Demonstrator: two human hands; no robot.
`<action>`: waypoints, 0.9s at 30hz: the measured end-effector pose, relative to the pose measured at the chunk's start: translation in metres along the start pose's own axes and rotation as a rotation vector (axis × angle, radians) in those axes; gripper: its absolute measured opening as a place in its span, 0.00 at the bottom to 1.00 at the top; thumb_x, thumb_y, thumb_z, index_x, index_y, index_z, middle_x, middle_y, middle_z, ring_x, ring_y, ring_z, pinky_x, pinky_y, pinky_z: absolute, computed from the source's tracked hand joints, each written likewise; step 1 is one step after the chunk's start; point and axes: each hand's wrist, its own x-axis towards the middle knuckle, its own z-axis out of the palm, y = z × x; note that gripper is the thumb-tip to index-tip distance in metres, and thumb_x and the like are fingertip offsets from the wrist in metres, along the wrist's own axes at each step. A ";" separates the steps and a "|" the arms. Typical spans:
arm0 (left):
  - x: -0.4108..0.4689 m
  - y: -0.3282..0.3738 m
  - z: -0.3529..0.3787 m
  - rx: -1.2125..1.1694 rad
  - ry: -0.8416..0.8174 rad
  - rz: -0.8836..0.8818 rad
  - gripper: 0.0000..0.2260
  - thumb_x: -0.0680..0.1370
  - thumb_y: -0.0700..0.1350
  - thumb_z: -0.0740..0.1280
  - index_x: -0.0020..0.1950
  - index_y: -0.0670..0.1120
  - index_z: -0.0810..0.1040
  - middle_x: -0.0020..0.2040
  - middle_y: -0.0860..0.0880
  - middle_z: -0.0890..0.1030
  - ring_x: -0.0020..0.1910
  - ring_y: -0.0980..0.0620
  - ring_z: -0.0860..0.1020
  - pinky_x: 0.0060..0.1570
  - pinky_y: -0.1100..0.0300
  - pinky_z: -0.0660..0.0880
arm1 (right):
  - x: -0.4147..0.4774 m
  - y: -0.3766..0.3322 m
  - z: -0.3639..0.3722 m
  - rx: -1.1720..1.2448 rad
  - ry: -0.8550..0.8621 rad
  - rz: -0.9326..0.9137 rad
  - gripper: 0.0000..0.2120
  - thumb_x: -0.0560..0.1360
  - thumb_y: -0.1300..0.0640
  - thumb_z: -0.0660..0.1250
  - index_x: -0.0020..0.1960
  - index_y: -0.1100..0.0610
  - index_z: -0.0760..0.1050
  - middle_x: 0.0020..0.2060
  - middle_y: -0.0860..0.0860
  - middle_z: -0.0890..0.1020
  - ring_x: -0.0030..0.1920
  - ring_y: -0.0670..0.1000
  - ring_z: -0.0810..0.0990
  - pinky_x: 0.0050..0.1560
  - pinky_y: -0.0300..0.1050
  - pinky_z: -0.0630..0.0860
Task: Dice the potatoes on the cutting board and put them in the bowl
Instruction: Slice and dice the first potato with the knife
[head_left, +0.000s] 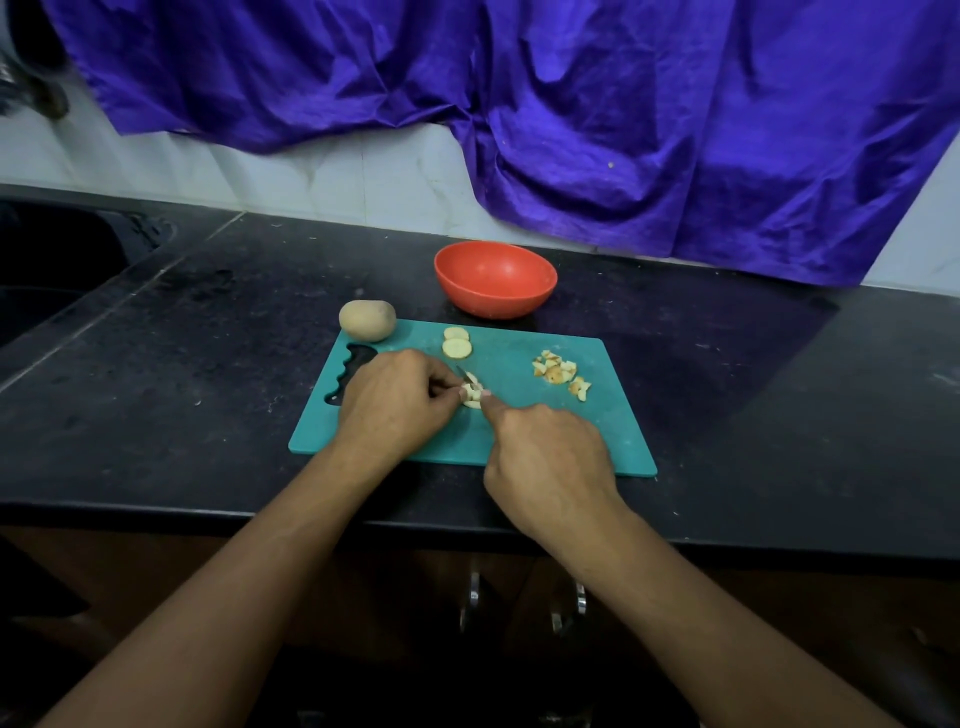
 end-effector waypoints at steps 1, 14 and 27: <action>0.000 0.000 0.000 0.005 0.003 0.004 0.06 0.77 0.55 0.73 0.51 0.58 0.87 0.41 0.59 0.84 0.43 0.55 0.81 0.41 0.56 0.75 | -0.001 0.002 0.000 0.013 0.008 -0.002 0.27 0.82 0.54 0.59 0.81 0.47 0.61 0.39 0.49 0.72 0.42 0.53 0.75 0.40 0.49 0.69; -0.005 -0.002 -0.001 -0.011 -0.008 0.103 0.13 0.74 0.64 0.72 0.53 0.59 0.86 0.41 0.58 0.77 0.44 0.53 0.78 0.40 0.56 0.73 | -0.003 0.006 -0.005 0.050 -0.011 0.023 0.25 0.83 0.52 0.59 0.79 0.44 0.63 0.44 0.49 0.80 0.47 0.53 0.80 0.42 0.49 0.70; -0.002 0.001 -0.001 0.009 0.003 0.052 0.09 0.75 0.59 0.74 0.52 0.57 0.87 0.42 0.59 0.81 0.45 0.54 0.80 0.45 0.53 0.79 | -0.009 0.019 -0.006 0.054 -0.032 0.032 0.24 0.84 0.50 0.58 0.80 0.40 0.62 0.41 0.46 0.77 0.43 0.49 0.77 0.44 0.49 0.75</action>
